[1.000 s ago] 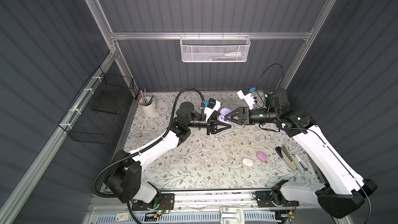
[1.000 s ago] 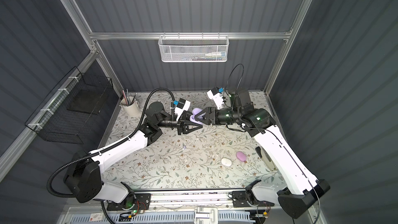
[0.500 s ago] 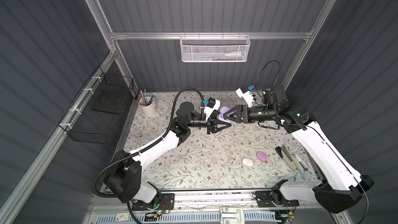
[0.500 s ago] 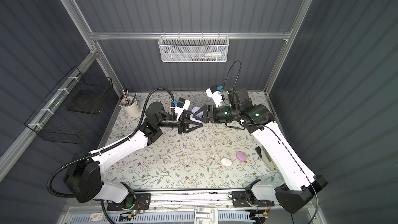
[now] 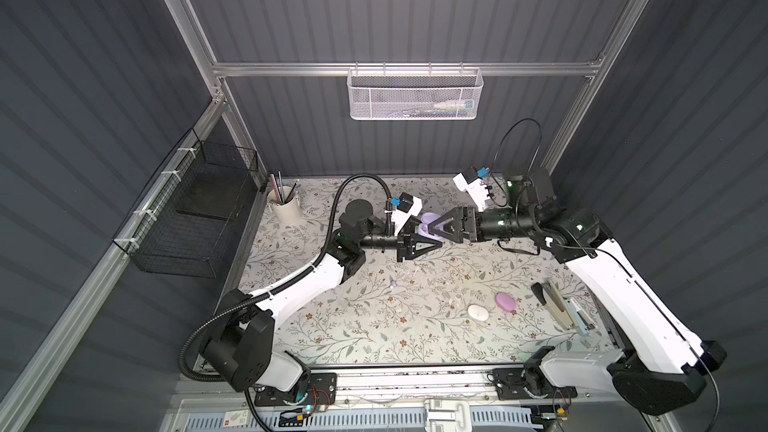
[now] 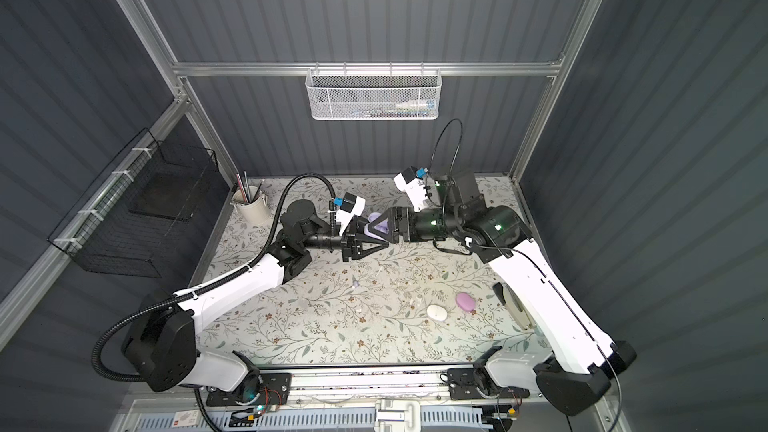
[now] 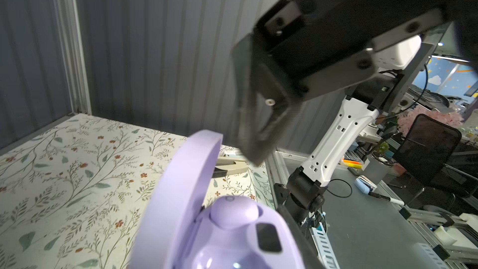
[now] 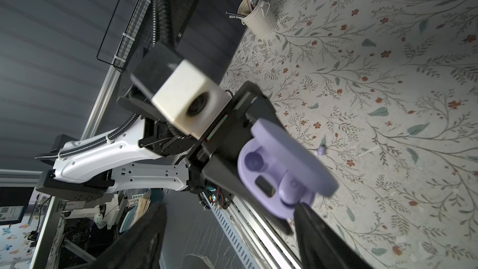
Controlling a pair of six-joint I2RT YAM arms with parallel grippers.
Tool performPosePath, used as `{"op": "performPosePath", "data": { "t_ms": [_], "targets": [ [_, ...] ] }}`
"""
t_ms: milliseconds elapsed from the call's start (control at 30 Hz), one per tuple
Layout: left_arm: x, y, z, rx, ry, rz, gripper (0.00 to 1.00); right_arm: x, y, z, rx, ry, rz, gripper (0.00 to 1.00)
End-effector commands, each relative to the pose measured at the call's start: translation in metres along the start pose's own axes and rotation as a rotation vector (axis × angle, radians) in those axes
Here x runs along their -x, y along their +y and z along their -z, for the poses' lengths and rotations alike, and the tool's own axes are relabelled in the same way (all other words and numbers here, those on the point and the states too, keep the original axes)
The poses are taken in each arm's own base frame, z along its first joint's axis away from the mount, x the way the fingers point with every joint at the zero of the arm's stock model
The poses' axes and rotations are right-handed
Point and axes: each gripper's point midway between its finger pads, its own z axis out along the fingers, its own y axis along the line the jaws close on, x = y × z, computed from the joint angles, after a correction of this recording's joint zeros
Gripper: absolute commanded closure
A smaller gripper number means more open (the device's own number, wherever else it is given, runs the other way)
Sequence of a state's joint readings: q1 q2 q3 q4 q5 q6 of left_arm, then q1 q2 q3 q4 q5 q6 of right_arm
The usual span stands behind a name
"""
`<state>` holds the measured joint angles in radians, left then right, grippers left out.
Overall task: Insert wireless bluetooth earbuds into charging case
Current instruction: Insert the wireless bluetooth earbud into the charging case, then rotate the wireless bluetooth earbud at the center of the table.
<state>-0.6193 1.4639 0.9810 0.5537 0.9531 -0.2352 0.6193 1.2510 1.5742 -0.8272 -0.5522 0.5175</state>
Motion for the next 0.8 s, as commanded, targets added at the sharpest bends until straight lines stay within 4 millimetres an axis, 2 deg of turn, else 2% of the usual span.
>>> {"op": "performPosePath", "data": {
  "t_ms": [0,200,367,533,633,667,767],
  "targets": [
    [-0.005,0.021,0.028,0.072,-0.006,-0.001,0.9,-0.025,-0.012,-0.012,-0.047,0.034,-0.009,0.19],
    [-0.011,0.061,0.076,0.208,-0.001,0.025,0.91,-0.074,-0.045,-0.063,-0.089,0.129,-0.042,0.17],
    [-0.004,0.077,0.101,0.263,-0.008,0.021,0.91,-0.106,-0.093,-0.123,-0.193,0.236,-0.108,0.17],
    [-0.002,0.087,0.116,0.304,-0.024,0.028,0.91,-0.117,-0.13,-0.179,-0.267,0.298,-0.152,0.17],
    [0.0,0.092,0.125,0.331,-0.034,0.028,0.91,-0.122,-0.143,-0.204,-0.291,0.326,-0.189,0.17],
    [0.003,0.093,0.127,0.34,-0.04,0.024,0.91,-0.121,-0.154,-0.209,-0.335,0.313,-0.199,0.17],
    [0.007,0.095,0.129,0.345,-0.053,0.024,0.91,-0.126,-0.165,-0.226,-0.363,0.332,-0.237,0.17]
  ]
}}
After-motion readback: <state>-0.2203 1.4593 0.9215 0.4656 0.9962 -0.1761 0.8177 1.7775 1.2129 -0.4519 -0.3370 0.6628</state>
